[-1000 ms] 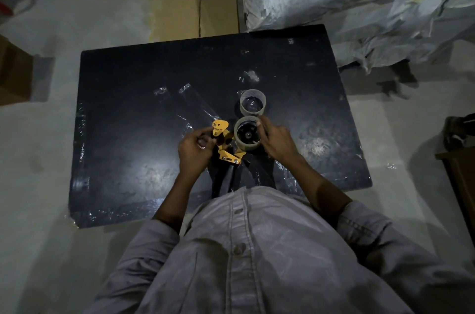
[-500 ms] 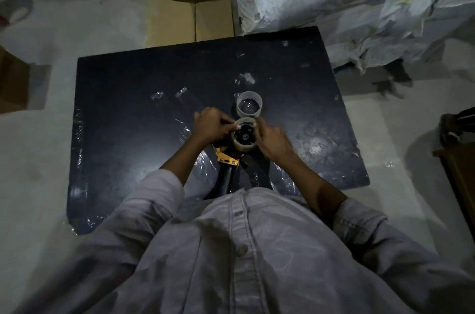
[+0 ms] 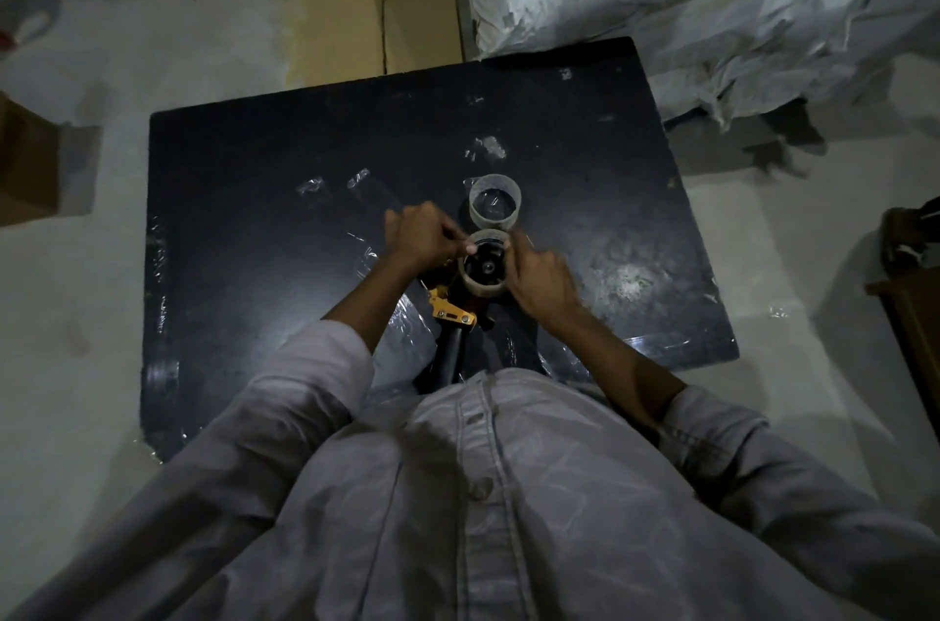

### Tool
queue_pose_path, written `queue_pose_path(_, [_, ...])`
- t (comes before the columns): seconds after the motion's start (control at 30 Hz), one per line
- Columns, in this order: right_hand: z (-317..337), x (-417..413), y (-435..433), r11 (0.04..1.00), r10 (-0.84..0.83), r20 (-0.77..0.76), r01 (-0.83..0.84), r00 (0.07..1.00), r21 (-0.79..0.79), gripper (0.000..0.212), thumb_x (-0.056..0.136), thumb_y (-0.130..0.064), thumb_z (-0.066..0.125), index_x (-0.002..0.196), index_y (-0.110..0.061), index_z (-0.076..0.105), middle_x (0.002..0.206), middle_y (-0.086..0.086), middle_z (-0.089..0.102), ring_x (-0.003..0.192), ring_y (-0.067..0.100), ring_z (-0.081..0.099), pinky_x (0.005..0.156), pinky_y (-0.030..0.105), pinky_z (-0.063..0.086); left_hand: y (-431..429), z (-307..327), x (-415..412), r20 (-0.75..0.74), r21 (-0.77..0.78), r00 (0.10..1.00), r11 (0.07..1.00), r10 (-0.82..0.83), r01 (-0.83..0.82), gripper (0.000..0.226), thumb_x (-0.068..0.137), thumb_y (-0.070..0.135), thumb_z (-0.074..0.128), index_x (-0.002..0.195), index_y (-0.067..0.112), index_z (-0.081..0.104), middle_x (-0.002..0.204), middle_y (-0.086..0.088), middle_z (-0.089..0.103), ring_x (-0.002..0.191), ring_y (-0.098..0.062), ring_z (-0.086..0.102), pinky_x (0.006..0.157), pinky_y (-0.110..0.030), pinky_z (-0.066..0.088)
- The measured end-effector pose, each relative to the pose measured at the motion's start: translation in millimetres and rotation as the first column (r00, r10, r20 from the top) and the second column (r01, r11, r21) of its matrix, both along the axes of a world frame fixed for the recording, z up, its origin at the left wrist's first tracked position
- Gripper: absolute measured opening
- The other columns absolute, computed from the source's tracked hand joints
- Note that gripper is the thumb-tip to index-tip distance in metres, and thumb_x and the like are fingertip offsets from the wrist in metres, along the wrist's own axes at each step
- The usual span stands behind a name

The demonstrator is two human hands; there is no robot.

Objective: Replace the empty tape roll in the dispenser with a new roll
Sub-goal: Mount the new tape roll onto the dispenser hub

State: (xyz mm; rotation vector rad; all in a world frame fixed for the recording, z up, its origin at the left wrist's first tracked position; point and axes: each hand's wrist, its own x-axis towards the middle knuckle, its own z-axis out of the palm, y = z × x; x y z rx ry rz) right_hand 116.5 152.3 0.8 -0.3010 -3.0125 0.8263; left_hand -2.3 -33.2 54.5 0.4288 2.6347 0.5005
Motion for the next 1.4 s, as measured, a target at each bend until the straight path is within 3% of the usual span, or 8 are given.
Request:
queue_pose_path(0.37, [-18.2,2.6,-3.3,0.999,-0.041,0.026,0.041,0.999,0.024,0.033,0.118,-0.034,0.035,0.136,-0.013,0.052,0.089,0.023,0.075,0.077,0.048,0.075,0.062,0.046,0.054,0.3,-0.1,2.6,-0.001,0.001,1.0,1.0,0.024,-0.024,0.028,0.086,0.057,0.088,0.1,0.034,0.088,0.112,0.006,0.085,0.124,-0.023,0.069,0.116,-0.052,0.03])
queue_pose_path(0.57, [-12.1,3.8,-14.9,0.986,-0.022,-0.067,0.033,0.998,0.162,0.049,0.118,-0.048,0.034,0.159,-0.023,0.048,0.144,0.012,0.063,0.127,0.035,0.063,0.094,0.052,0.056,-1.7,-6.6,-5.1,0.017,-0.017,1.0,1.0,0.021,-0.021,0.03,0.084,0.064,0.086,0.099,0.038,0.087,0.109,0.008,0.084,0.113,-0.018,0.067,0.118,-0.055,0.029])
queue_pose_path(0.7, [-12.1,-15.1,-29.3,0.974,0.189,-0.123,-0.169,0.974,0.154,0.05,0.117,-0.044,0.043,0.162,-0.024,0.05,0.153,0.004,0.061,0.139,0.026,0.057,0.112,0.05,0.049,-11.0,-35.8,0.5,0.156,0.339,0.975,0.918,0.161,-0.206,0.024,0.1,0.048,0.078,0.102,0.027,0.089,0.092,0.002,0.086,0.091,-0.014,0.078,0.104,-0.051,0.059])
queue_pose_path(0.83, [-14.4,-33.4,-32.7,0.973,0.192,-0.104,-0.175,0.976,0.152,0.042,0.115,-0.037,0.045,0.149,-0.025,0.066,0.149,-0.003,0.069,0.136,0.023,0.062,0.105,0.052,0.053,-21.4,-67.0,13.2,0.011,0.443,0.886,0.792,0.463,-0.419,0.042,0.108,0.055,0.053,0.122,0.032,0.084,0.114,0.004,0.084,0.117,-0.027,0.072,0.109,-0.053,0.051])
queue_pose_path(1.03, [-12.8,-27.3,-34.0,0.955,0.204,-0.086,-0.179,0.975,0.235,0.04,0.116,-0.037,0.043,0.149,-0.031,0.066,0.155,-0.008,0.064,0.138,0.018,0.058,0.104,0.046,0.051,-25.1,-95.9,38.0,0.079,0.443,0.894,0.788,0.441,-0.428,0.061,0.113,0.068,0.031,0.133,0.035,0.079,0.128,0.006,0.079,0.132,-0.024,0.06,0.112,-0.045,0.037])
queue_pose_path(1.17, [-6.9,-22.4,-36.3,0.956,0.205,-0.078,-0.183,0.976,0.231,0.038,0.115,-0.037,0.043,0.143,-0.028,0.067,0.144,-0.005,0.067,0.128,0.02,0.059,0.098,0.051,0.055,-10.6,-95.0,54.1,0.196,0.496,0.841,0.688,0.505,-0.529,0.049,0.119,0.048,0.034,0.138,0.029,0.074,0.137,0.0,0.074,0.129,-0.023,0.053,0.118,-0.055,0.043])
queue_pose_path(1.3, [-6.2,-20.8,-36.4,0.953,0.219,-0.08,-0.196,0.972,0.23,0.041,0.114,-0.038,0.041,0.143,-0.027,0.067,0.143,-0.005,0.067,0.128,0.02,0.059,0.096,0.049,0.054,-10.9,-80.8,58.0,0.172,0.506,0.86,0.706,0.48,-0.495,0.046,0.123,0.035,0.031,0.143,0.025,0.071,0.144,-0.002,0.07,0.122,-0.008,0.042,0.119,-0.048,0.037])
queue_pose_path(1.4, [-8.8,-16.7,-38.9,0.942,0.205,-0.094,-0.171,0.974,0.288,0.041,0.116,-0.039,0.04,0.144,-0.031,0.067,0.145,-0.008,0.068,0.127,0.02,0.06,0.093,0.045,0.05,-14.5,-79.5,54.4,0.149,0.472,0.89,0.76,0.431,-0.447,0.049,0.122,0.037,0.027,0.147,0.025,0.068,0.15,-0.002,0.067,0.133,-0.013,0.048,0.118,-0.038,0.029])
